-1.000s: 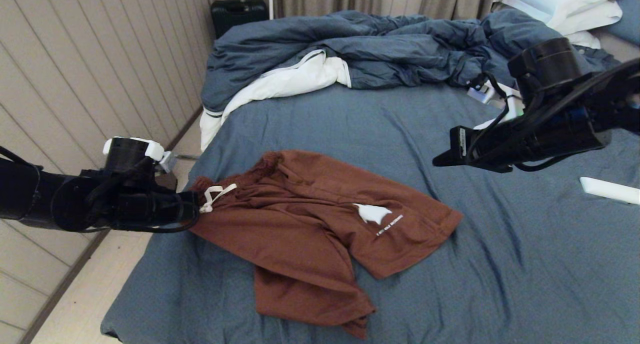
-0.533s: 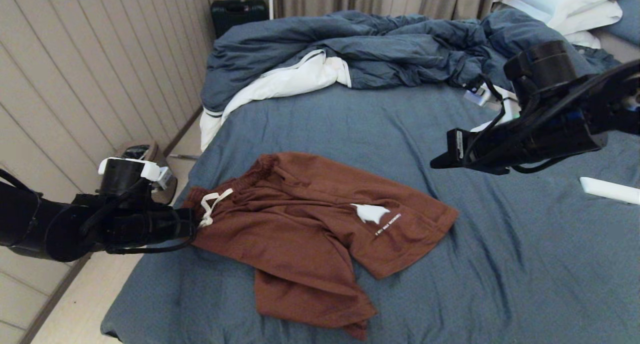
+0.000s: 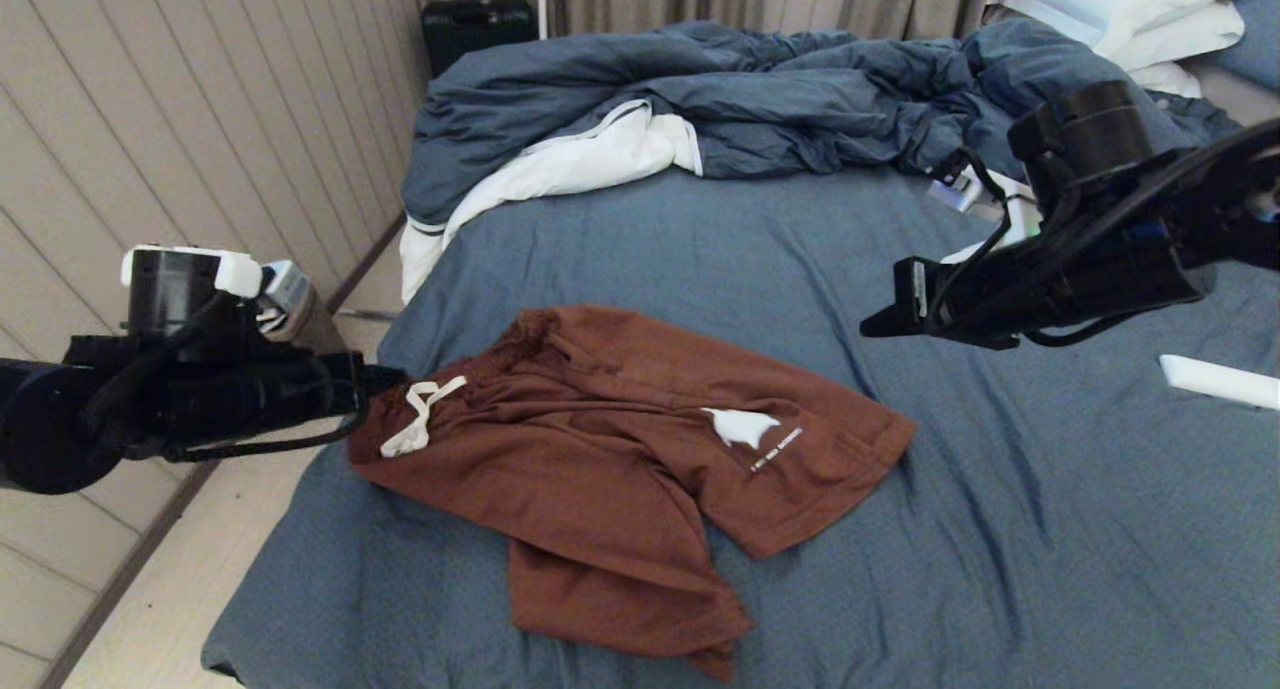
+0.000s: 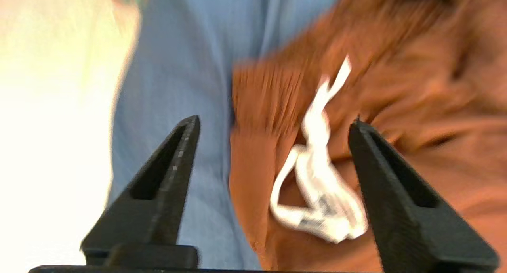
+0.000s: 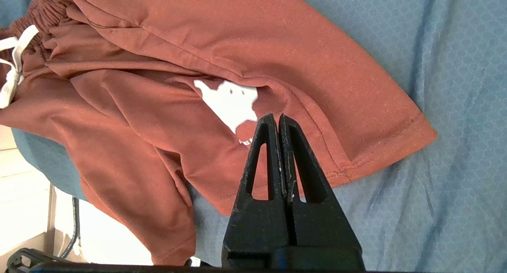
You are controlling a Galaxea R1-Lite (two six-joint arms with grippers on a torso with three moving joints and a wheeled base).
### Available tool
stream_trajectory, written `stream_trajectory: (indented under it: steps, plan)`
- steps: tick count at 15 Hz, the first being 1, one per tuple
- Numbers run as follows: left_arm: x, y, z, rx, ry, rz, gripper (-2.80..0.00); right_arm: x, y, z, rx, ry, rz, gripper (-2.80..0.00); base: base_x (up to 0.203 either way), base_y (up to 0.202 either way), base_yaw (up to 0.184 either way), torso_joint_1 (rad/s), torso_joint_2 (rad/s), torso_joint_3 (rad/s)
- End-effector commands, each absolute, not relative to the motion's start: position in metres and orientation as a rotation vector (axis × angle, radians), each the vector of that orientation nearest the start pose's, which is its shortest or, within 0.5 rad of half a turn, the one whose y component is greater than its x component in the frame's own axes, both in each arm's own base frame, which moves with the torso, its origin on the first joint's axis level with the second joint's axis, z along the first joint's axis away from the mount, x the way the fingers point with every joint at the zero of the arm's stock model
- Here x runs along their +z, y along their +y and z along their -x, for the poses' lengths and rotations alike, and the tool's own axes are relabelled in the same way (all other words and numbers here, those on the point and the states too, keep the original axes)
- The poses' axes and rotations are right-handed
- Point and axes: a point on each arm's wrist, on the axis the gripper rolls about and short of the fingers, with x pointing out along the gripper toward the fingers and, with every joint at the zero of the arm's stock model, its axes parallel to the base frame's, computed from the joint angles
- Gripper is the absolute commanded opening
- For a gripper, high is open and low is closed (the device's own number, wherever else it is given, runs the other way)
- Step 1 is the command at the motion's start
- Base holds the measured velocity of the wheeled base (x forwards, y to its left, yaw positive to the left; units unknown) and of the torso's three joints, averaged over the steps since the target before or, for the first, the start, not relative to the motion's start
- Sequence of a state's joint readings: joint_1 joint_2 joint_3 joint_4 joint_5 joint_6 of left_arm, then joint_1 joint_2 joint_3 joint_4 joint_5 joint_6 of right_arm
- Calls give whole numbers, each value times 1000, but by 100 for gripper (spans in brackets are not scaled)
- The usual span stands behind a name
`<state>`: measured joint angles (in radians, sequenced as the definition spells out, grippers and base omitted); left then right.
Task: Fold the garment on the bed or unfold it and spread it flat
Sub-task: Fold the brown shorts
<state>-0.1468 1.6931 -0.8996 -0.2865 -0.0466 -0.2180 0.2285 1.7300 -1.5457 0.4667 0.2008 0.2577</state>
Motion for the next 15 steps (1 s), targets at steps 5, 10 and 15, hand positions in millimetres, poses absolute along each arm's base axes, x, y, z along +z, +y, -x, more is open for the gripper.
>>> stream_trajectory:
  steps: [5,10,15]
  plan:
    - [242,-48,-316,-157,415,199,-280,279,75,-303,329,701,-238,-280,0,0,0,0,0,0]
    - [214,-98,-362,-321,477,6,-280,278,75,-303,327,704,-237,-280,0,0,0,0,0,0]
    - [198,-149,-377,-428,477,-36,-280,274,75,-307,322,715,-236,-280,0,0,0,0,0,0]
